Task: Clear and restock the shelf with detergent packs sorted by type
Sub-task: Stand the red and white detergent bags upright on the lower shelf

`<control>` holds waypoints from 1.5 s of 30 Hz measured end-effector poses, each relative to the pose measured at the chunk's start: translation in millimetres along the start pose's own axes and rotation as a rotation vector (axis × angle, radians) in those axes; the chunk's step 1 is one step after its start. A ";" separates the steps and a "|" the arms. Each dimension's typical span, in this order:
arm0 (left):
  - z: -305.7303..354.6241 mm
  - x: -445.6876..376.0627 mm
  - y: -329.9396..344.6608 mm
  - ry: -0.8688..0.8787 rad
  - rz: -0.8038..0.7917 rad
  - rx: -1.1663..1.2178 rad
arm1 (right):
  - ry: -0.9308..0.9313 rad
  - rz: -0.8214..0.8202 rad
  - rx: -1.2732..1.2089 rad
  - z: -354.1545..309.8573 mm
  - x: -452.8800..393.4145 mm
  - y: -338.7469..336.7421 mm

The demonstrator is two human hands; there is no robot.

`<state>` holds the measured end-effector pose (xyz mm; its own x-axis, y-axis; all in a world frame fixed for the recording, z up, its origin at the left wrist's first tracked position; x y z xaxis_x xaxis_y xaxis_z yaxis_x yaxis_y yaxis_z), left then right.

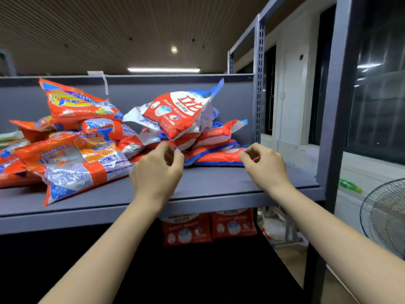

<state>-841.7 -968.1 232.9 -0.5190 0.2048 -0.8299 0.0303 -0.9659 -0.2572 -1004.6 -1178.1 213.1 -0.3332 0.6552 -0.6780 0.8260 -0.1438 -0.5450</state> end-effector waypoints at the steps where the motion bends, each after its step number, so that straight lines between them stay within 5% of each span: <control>1: -2.2 -16.8 3.1 0.014 0.002 -0.025 | 0.042 -0.018 -0.040 2.6 -14.0 8.7; 12: -42.1 -113.5 106.1 0.306 -0.456 -0.446 | 0.508 -0.171 -0.328 20.3 -115.7 111.9; 17: -35.0 -114.3 106.1 0.324 -0.453 -0.308 | 0.564 -0.185 -0.436 13.3 -125.4 127.5; 34: -11.9 -82.7 84.5 0.258 -0.449 -0.270 | 0.138 0.088 -0.349 -15.7 -59.2 7.7; 45: 98.2 26.2 81.6 0.629 -0.276 -0.502 | 0.314 -0.127 -0.358 41.1 -10.9 -14.5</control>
<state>-936.7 -1057.1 238.8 0.0036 0.6166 -0.7873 0.4247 -0.7137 -0.5570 -1031.6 -1213.6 208.1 -0.3335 0.8508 -0.4061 0.9107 0.1794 -0.3722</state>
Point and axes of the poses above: each hand's wrist, its own x-axis away from the middle knuckle, its own y-axis out of the palm, z = x × y, the point moved 9 cm from there along -x, towards the middle knuckle, and after that the axes turned 10 degrees about x, right-handed, at the moved point
